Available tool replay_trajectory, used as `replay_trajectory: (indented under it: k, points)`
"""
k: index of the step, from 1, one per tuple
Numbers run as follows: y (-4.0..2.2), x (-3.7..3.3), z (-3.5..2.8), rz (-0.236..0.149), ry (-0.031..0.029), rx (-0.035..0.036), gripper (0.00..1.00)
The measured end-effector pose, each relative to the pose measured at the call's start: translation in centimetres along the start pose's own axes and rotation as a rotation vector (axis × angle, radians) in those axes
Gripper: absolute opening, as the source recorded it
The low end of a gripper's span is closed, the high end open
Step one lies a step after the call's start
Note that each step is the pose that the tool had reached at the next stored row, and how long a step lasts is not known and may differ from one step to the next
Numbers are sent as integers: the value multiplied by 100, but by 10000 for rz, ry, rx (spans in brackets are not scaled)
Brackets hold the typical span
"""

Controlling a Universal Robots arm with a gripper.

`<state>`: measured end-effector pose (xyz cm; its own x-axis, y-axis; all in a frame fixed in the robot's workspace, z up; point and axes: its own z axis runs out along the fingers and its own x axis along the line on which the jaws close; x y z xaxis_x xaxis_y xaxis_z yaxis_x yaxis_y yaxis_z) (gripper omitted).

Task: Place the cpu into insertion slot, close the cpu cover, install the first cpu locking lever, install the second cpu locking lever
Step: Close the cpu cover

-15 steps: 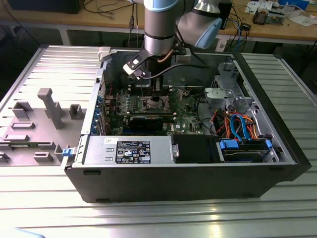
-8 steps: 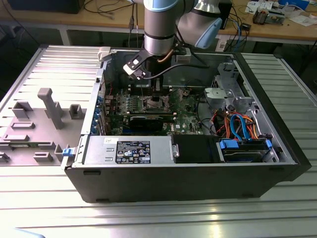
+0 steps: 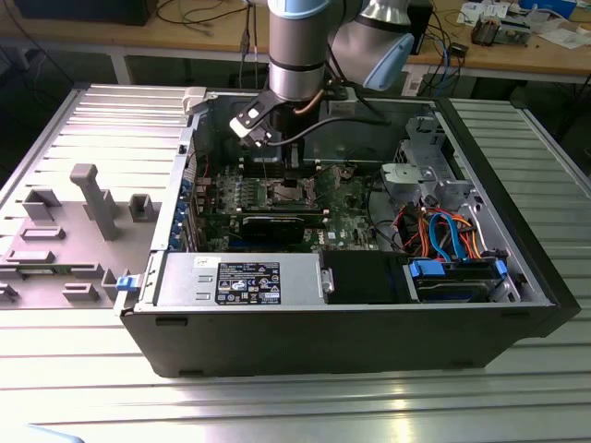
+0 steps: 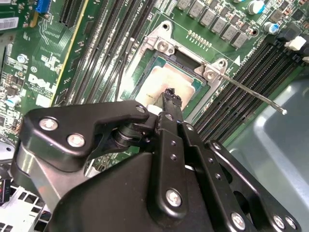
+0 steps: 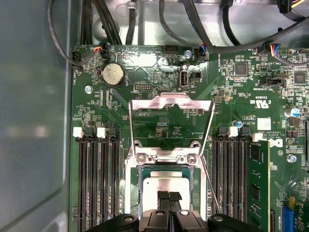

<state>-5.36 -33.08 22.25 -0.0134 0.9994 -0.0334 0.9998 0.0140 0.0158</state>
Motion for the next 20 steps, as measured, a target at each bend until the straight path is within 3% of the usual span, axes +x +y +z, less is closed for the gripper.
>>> replay_trajectory:
  k: [7, 11, 20]
  points:
    - [2, -5, -145, 0, 1, 0, 11]
    - [3, -6, -182, -1, 2, -1, 11]
    - [3, -7, -194, -1, -1, 1, 11]
